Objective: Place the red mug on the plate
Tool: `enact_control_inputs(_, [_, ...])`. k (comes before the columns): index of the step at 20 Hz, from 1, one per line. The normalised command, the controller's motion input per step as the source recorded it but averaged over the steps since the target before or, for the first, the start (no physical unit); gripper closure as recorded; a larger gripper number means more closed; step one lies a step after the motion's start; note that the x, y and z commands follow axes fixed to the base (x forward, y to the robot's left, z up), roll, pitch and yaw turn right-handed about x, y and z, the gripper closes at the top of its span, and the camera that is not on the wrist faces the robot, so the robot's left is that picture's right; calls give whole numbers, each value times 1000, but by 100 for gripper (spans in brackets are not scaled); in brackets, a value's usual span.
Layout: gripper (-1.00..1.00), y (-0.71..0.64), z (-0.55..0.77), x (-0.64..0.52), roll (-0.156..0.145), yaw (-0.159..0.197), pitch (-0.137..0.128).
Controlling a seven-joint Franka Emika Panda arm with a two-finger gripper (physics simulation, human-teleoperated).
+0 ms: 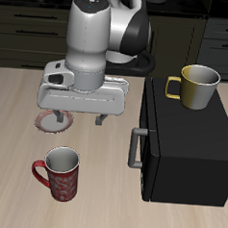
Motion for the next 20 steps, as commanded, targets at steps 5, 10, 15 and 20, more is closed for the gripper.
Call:
enact_control_inputs(5, [-100, 87, -130, 127, 20, 2, 2])
enact_control_inputs(10, [-100, 84, -167, 67, 11, 11, -1])
enact_control_inputs(15, [-100, 60, -202, 54, 4, -8, 1])
enact_control_inputs(20, [-100, 34, -140, 31, -2, 3, 5])
